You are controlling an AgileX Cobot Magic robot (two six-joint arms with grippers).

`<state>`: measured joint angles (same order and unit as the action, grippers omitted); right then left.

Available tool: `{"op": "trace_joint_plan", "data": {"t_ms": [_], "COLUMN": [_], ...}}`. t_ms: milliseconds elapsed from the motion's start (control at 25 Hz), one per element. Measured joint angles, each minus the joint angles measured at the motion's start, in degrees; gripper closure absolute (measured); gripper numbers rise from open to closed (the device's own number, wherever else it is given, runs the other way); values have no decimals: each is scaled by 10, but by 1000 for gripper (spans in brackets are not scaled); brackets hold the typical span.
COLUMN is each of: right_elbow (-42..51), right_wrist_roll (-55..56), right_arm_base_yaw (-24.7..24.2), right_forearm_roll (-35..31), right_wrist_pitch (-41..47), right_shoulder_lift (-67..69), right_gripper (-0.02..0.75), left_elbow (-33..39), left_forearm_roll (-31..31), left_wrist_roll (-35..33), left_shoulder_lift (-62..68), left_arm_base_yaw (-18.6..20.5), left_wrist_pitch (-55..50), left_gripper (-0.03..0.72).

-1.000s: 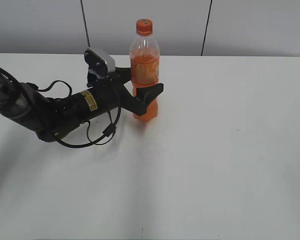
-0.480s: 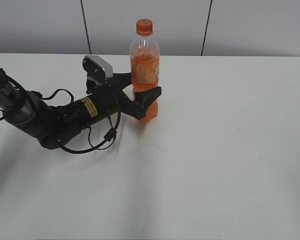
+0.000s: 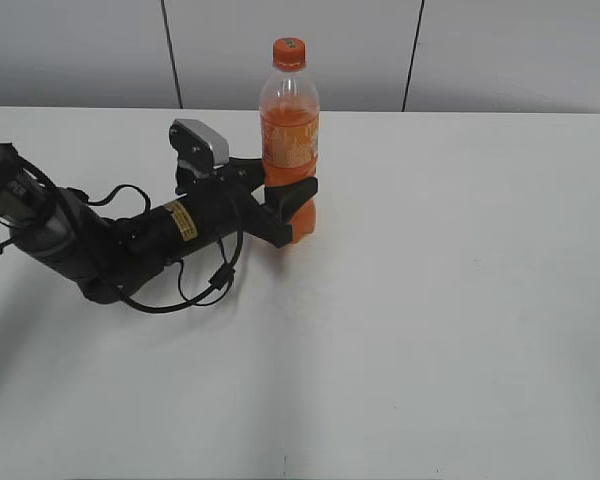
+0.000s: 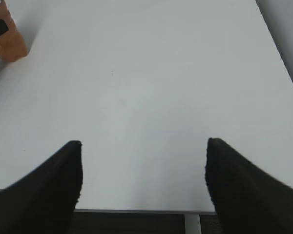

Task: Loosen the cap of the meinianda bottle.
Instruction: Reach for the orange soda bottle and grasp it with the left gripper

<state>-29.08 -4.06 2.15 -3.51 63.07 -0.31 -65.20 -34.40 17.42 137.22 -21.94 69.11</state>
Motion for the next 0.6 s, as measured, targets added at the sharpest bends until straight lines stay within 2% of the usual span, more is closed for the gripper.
{"op": "trace_joint_plan", "data": {"t_ms": [480,600], "right_elbow": [0,0], "right_wrist_roll": [0,0], "right_arm_base_yaw": [0,0], "right_forearm_roll": [0,0], "right_wrist_pitch": [0,0], "right_shoulder_lift": [0,0], "right_gripper": [150,150], "left_elbow": [-4,-5], "left_forearm_roll": [-17,-54], "left_wrist_roll": [1,1], "left_shoulder_lift": [0,-3], "left_arm_base_yaw": [1,5], "left_wrist_pitch": [-5,-4], "left_gripper": [274,274]}}
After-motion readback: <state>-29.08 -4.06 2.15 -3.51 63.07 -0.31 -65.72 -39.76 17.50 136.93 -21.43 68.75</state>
